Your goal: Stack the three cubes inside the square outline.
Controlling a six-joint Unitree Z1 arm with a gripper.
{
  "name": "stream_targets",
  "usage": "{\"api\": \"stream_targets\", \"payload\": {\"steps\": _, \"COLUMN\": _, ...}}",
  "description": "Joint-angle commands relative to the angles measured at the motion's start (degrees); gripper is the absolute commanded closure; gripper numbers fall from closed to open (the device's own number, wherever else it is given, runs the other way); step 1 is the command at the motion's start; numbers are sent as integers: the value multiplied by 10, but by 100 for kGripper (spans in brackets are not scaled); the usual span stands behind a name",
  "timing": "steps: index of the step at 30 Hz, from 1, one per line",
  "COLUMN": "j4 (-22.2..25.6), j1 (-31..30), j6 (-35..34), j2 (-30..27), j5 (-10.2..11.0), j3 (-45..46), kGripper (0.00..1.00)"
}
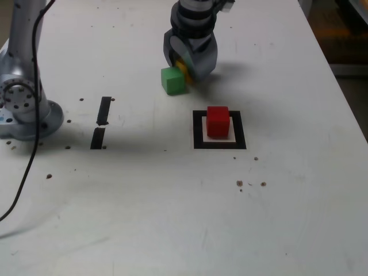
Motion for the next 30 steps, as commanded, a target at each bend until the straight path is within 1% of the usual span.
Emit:
{"api": "stream_targets", "payload": {"steps": 1, "j4": 2, "j1": 0, "j6": 1, "j2": 2, "j5": -1, "j3": -2, "kGripper": 58}}
{"api": "stream_targets", "payload": {"steps": 4, "j4": 6, "j1": 0, "j6": -3, "j2": 0, "j5": -5, "j3": -6, "kGripper": 63}}
{"api": "stream_targets", "payload": {"steps": 8, "j4": 18, "j1": 0, "j6": -31, "j2": -11, "j5": -14, "j3": -26, "kGripper": 69}}
{"api": "stream_targets", "payload": {"steps": 11, "j4": 44, "j1": 0, "j6": -66, "j2": -22, "j5": -27, "j3": -60, "kGripper": 75}}
{"api": "stream_targets", "payload": {"steps": 13, "j4": 78, "j1": -1, "j6": -90, "j2": -29, "j5": -36, "j3": -97, "kGripper": 79}}
{"api": "stream_targets", "payload": {"steps": 16, "j4": 149, "j1": -6, "j6": -123, "j2": -33, "j5": -50, "j3": -164, "kGripper": 86}}
{"api": "stream_targets", "payload": {"steps": 20, "j4": 252, "j1": -21, "j6": -166, "j2": -34, "j5": -65, "j3": -251, "kGripper": 87}}
{"api": "stream_targets", "payload": {"steps": 22, "j4": 309, "j1": -33, "j6": -206, "j2": -37, "j5": -74, "j3": -289, "kGripper": 87}}
{"api": "stream_targets", "payload": {"steps": 25, "j4": 369, "j1": -56, "j6": -283, "j2": -43, "j5": -84, "j3": -313, "kGripper": 87}}
{"api": "stream_targets", "payload": {"steps": 27, "j4": 398, "j1": -77, "j6": -347, "j2": -48, "j5": -94, "j3": -317, "kGripper": 87}}
{"api": "stream_targets", "payload": {"steps": 30, "j4": 419, "j1": -117, "j6": -449, "j2": -52, "j5": -116, "j3": -319, "kGripper": 87}}
